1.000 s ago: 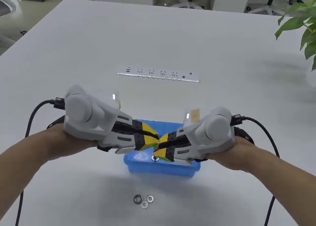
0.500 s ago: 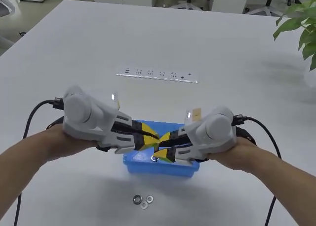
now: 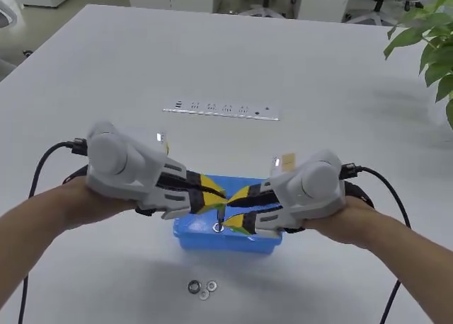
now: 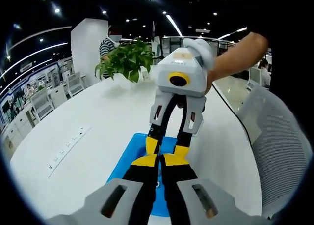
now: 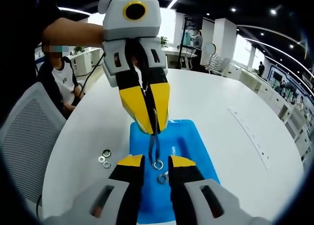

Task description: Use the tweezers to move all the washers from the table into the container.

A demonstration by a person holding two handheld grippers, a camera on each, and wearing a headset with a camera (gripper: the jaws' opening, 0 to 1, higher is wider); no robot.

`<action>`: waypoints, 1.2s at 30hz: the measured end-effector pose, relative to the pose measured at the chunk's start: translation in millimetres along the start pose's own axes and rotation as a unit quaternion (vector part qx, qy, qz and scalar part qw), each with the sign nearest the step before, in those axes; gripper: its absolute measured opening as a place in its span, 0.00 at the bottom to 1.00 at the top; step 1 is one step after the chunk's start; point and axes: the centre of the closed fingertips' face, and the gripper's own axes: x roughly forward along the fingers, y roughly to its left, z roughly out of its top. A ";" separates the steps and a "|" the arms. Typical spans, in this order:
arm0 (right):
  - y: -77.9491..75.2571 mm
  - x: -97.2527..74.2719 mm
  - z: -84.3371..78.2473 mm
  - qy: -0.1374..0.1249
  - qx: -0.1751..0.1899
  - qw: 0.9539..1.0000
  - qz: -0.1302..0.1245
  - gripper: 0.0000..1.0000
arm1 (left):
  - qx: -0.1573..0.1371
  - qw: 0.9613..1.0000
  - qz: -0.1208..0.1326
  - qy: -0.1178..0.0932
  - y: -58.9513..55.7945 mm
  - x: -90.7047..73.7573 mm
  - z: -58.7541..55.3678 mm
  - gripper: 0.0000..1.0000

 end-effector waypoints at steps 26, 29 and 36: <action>15.5 -47.0 -4.1 0.008 0.023 0.999 -0.038 0.37 | 0.017 1.000 0.001 0.003 -20.8 -22.6 21.0 0.06; 17.7 -53.3 -3.2 0.006 0.031 0.998 -0.045 0.41 | 0.019 1.000 0.001 0.002 -25.3 -25.2 23.6 0.06; 23.9 -63.1 -8.4 0.011 0.039 0.998 -0.056 0.46 | 0.019 1.000 0.001 0.001 -30.6 -28.7 25.3 0.06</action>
